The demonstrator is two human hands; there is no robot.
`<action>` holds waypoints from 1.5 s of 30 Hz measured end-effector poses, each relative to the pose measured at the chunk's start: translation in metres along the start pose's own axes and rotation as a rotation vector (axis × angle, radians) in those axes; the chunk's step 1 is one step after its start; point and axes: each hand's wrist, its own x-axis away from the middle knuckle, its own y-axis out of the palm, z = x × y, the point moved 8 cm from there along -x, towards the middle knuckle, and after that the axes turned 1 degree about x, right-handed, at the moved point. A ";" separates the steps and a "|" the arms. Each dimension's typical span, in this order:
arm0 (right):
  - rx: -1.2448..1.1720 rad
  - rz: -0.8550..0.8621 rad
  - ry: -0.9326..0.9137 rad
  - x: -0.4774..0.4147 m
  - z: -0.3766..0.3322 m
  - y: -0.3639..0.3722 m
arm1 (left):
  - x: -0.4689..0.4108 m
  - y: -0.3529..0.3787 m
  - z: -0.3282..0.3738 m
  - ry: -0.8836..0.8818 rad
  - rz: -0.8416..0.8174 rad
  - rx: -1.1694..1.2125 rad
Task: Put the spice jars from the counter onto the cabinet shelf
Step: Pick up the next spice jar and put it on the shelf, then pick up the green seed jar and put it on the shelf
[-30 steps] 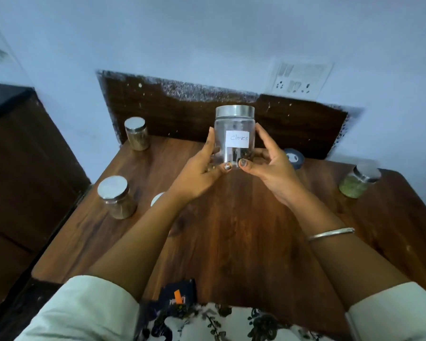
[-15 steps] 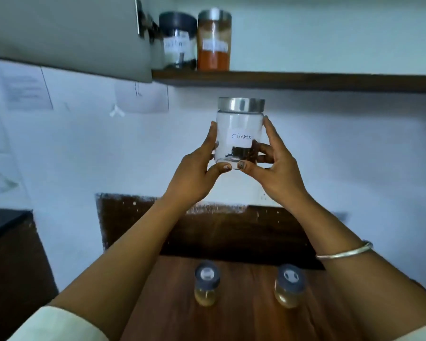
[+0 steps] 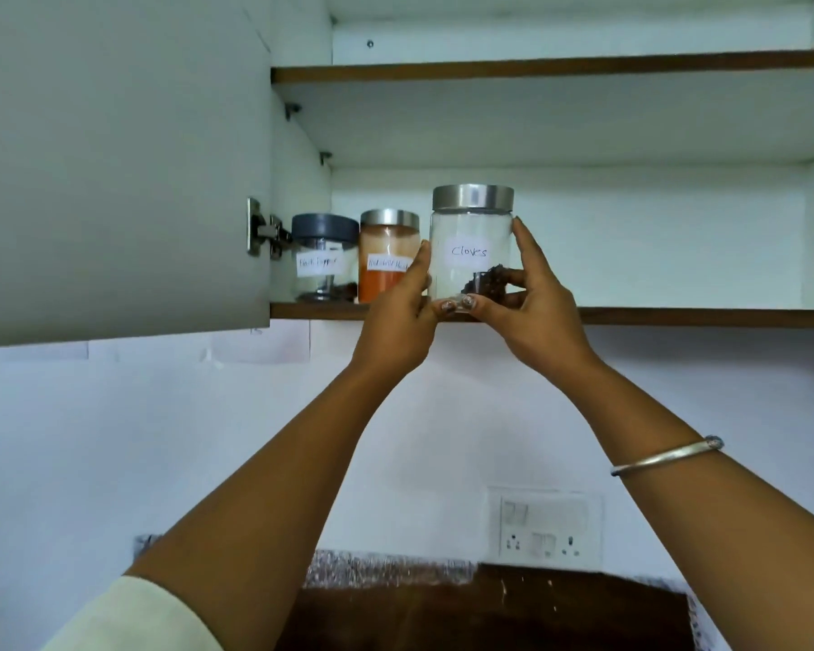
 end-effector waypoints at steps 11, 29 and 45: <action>0.262 -0.011 0.034 -0.036 0.040 0.018 | -0.028 0.025 -0.024 0.016 0.079 -0.133; 0.773 0.012 0.111 -0.050 0.042 0.043 | -0.038 0.021 -0.035 -0.032 0.232 -0.357; 0.747 -0.259 0.076 -0.002 0.039 0.057 | -0.003 0.041 -0.014 -0.037 -0.160 -0.466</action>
